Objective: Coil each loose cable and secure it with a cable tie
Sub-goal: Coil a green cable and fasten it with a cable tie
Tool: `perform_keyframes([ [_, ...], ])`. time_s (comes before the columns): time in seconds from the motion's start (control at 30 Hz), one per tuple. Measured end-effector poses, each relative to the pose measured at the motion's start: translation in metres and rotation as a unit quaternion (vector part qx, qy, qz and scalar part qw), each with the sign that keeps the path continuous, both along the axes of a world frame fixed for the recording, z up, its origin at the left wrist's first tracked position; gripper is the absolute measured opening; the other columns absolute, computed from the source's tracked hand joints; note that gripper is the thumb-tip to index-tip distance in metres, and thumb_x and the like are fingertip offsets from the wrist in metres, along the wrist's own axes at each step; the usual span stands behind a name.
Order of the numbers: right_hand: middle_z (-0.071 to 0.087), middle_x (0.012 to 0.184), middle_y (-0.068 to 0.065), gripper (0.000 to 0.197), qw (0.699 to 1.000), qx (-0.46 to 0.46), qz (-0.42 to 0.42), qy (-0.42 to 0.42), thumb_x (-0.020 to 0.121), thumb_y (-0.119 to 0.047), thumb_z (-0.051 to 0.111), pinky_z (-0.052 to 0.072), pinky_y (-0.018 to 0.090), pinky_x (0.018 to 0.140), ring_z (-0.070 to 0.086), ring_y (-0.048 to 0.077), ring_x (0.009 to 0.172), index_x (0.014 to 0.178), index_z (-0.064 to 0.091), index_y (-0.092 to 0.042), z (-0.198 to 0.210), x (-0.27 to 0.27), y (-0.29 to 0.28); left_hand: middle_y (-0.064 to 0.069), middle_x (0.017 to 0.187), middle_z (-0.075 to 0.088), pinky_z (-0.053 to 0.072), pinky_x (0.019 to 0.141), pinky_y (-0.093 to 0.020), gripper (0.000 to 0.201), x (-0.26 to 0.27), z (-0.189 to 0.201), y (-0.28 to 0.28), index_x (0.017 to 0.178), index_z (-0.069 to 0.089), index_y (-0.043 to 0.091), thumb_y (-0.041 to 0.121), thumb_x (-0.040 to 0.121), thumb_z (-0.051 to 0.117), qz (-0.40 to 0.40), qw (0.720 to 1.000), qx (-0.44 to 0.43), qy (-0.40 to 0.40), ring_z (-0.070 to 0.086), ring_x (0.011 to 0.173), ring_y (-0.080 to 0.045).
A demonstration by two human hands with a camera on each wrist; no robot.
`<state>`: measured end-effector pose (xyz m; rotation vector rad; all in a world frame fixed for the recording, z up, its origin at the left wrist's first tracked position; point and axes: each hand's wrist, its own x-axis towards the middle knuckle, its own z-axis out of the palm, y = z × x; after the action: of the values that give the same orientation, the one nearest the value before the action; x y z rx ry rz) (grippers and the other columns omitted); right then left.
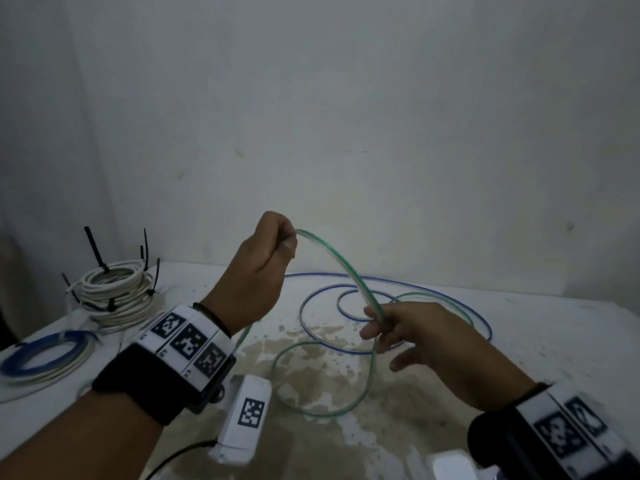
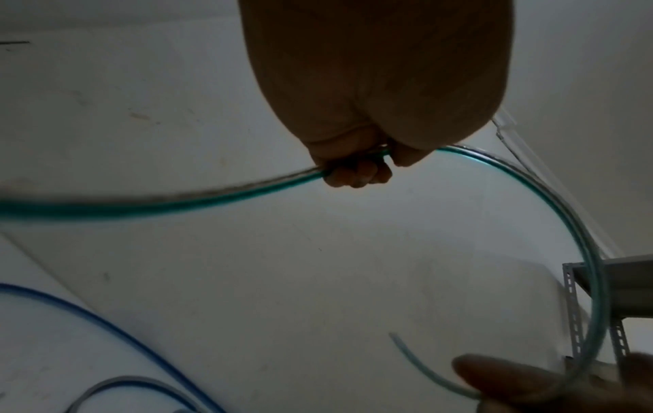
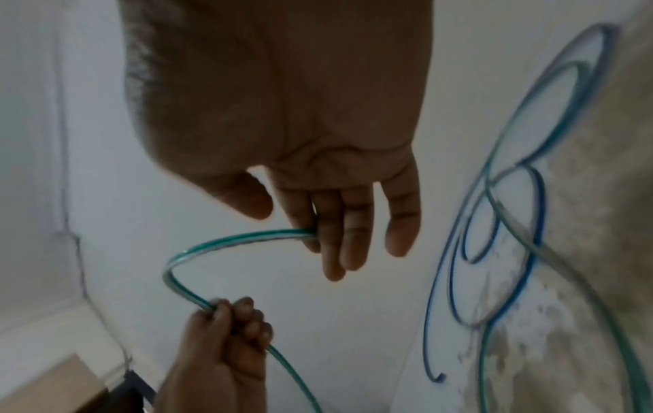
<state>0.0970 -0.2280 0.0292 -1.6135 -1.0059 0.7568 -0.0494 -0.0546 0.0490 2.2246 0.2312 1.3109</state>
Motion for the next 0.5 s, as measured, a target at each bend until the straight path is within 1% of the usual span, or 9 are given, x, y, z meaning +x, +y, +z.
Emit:
perform_keyframes([
  [0.07, 0.068, 0.078, 0.016, 0.029, 0.988, 0.078, -0.025, 0.134, 0.096, -0.012, 0.042, 0.045, 0.032, 0.053, 0.056, 0.021, 0.059, 0.091, 0.068, 0.002, 0.002, 0.0, -0.001, 0.004, 0.071, 0.052, 0.043, 0.061, -0.026, 0.024, -0.001, -0.004, 0.003, 0.084, 0.044, 0.027, 0.008, 0.098, 0.041, 0.033, 0.999, 0.022, -0.008, 0.049, 0.062, -0.013],
  [0.13, 0.067, 0.075, 0.016, 0.029, 0.986, 0.119, -0.066, 0.099, 0.096, -0.022, 0.05, 0.045, 0.032, 0.05, 0.055, 0.019, 0.055, 0.084, 0.066, -0.002, 0.002, 0.0, -0.003, 0.003, 0.077, 0.058, 0.05, 0.065, -0.02, 0.029, -0.002, -0.007, 0.003, 0.091, 0.051, 0.031, 0.004, 0.098, 0.044, 0.035, 0.999, 0.023, -0.028, 0.056, 0.065, -0.008],
  [0.2, 0.067, 0.074, 0.014, 0.01, 0.986, 0.131, -0.099, 0.036, 0.093, -0.014, 0.057, 0.046, 0.032, 0.049, 0.055, 0.016, 0.054, 0.095, 0.061, -0.005, -0.003, 0.001, -0.002, 0.005, 0.077, 0.058, 0.05, 0.066, -0.02, 0.027, -0.001, -0.011, 0.004, 0.102, 0.057, 0.028, 0.005, 0.098, 0.043, 0.03, 0.999, 0.022, -0.025, 0.056, 0.064, -0.005],
  [0.23, 0.067, 0.072, 0.012, 0.014, 0.985, 0.13, -0.109, 0.034, 0.091, -0.008, 0.057, 0.047, 0.031, 0.049, 0.057, 0.017, 0.055, 0.106, 0.054, -0.009, -0.005, 0.002, 0.0, 0.008, 0.077, 0.056, 0.048, 0.067, -0.017, 0.028, 0.001, -0.014, 0.005, 0.108, 0.058, 0.025, 0.004, 0.098, 0.042, 0.03, 0.999, 0.023, -0.015, 0.054, 0.065, -0.002],
  [0.3, 0.067, 0.068, 0.008, 0.042, 0.988, 0.114, -0.098, 0.03, 0.09, -0.003, 0.055, 0.048, 0.03, 0.049, 0.06, 0.019, 0.058, 0.122, 0.041, -0.024, -0.009, 0.002, 0.003, 0.007, 0.082, 0.054, 0.042, 0.071, -0.01, 0.033, 0.005, -0.018, 0.003, 0.118, 0.056, 0.022, 0.003, 0.097, 0.038, 0.023, 0.999, 0.031, 0.006, 0.051, 0.072, 0.002],
  [0.33, 0.066, 0.068, 0.008, 0.042, 0.991, 0.098, -0.091, 0.007, 0.09, -0.003, 0.054, 0.049, 0.03, 0.05, 0.061, 0.02, 0.059, 0.125, 0.044, -0.024, -0.01, 0.002, 0.005, 0.006, 0.085, 0.055, 0.042, 0.073, -0.01, 0.033, 0.007, -0.02, 0.001, 0.121, 0.053, 0.021, 0.007, 0.097, 0.037, 0.017, 0.999, 0.035, 0.014, 0.052, 0.074, 0.001],
  [0.37, 0.066, 0.07, 0.007, 0.034, 0.992, 0.084, -0.087, -0.023, 0.091, -0.004, 0.052, 0.051, 0.032, 0.051, 0.061, 0.019, 0.06, 0.12, 0.053, -0.021, -0.011, 0.001, 0.005, 0.006, 0.086, 0.057, 0.044, 0.074, -0.012, 0.028, 0.009, -0.021, -0.003, 0.12, 0.05, 0.021, 0.011, 0.097, 0.036, 0.012, 0.999, 0.032, 0.018, 0.054, 0.076, -0.001],
  [0.43, 0.063, 0.067, -0.002, 0.02, 0.982, 0.077, -0.102, -0.139, 0.092, -0.011, 0.052, 0.053, 0.035, 0.057, 0.059, 0.013, 0.06, 0.095, 0.067, -0.024, -0.014, 0.0, 0.005, 0.007, 0.084, 0.062, 0.047, 0.072, -0.013, 0.013, 0.011, -0.02, -0.008, 0.106, 0.05, 0.019, 0.013, 0.099, 0.041, 0.013, 0.999, 0.024, 0.016, 0.06, 0.076, -0.004],
  [0.5, 0.053, 0.055, -0.007, 0.019, 0.948, 0.088, -0.101, -0.288, 0.093, -0.021, 0.055, 0.042, 0.019, 0.057, 0.05, 0.004, 0.055, 0.079, 0.067, -0.027, -0.013, -0.002, 0.004, 0.01, 0.081, 0.063, 0.048, 0.069, -0.013, 0.01, 0.011, -0.019, -0.012, 0.096, 0.056, 0.019, 0.013, 0.097, 0.048, 0.014, 0.999, 0.047, 0.002, 0.061, 0.075, -0.002],
])
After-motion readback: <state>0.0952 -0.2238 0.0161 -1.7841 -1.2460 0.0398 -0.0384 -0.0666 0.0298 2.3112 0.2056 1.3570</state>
